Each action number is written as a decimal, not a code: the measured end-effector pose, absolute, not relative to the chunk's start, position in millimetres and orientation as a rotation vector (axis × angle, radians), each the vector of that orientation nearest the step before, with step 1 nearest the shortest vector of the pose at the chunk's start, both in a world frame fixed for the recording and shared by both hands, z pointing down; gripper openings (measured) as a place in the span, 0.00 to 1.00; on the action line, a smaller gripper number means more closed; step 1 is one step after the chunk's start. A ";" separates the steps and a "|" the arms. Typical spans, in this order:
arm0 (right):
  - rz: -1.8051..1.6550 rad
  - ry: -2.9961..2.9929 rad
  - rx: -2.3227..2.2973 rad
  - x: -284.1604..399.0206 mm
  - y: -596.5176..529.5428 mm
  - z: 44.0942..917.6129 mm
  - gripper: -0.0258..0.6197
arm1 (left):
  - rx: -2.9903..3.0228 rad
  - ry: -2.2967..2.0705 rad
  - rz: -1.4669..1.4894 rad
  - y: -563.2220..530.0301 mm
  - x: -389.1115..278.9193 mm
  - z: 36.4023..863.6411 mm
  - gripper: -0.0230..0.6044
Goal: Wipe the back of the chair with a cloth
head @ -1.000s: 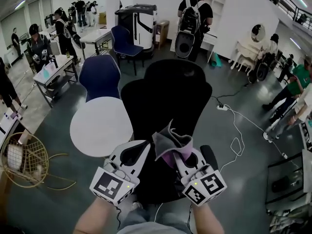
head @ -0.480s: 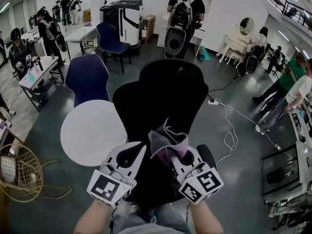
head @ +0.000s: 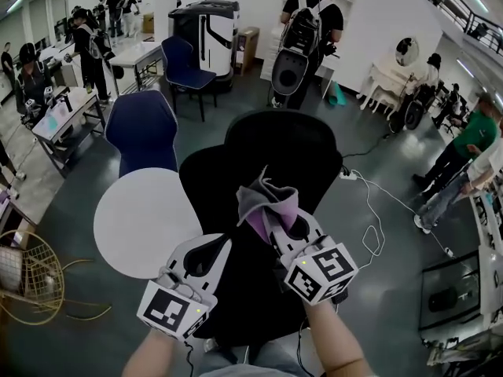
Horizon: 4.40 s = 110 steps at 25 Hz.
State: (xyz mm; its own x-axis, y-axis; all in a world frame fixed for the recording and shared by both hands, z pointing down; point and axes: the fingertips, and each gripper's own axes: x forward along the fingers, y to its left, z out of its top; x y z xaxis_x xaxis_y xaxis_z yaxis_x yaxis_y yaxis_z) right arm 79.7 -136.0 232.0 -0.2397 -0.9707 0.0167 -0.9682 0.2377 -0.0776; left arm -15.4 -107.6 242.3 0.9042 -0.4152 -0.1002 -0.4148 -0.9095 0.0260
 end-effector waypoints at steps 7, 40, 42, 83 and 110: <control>-0.066 2.486 -1.883 99.3 -208.1 205.0 0.12 | 3.037 -0.755 -0.167 -121.5 -4.2 238.4 0.05; -0.119 2.258 -2.297 219.4 -265.5 229.5 0.12 | 3.015 -0.786 -0.118 -149.0 14.8 248.5 0.05; -0.120 2.236 -2.319 229.6 -260.2 229.5 0.12 | 3.018 -0.776 -0.118 -147.2 18.5 248.3 0.05; -0.222 2.216 -2.417 252.5 -237.2 276.4 0.12 | 3.024 -0.763 -0.107 -133.0 32.7 251.5 0.05; -0.215 2.460 -2.146 104.1 -269.9 281.1 0.12 | 2.999 -0.922 -0.100 -141.5 -33.9 246.5 0.05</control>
State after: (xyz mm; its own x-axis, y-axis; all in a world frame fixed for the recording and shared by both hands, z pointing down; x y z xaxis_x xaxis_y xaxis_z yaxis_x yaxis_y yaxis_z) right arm 104.1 -269.9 281.1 -0.1348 -0.9738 0.1833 -0.9908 0.1346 -0.0136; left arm -33.9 -141.5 246.5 0.8253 -0.5614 -0.0603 -0.5612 -0.8274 0.0212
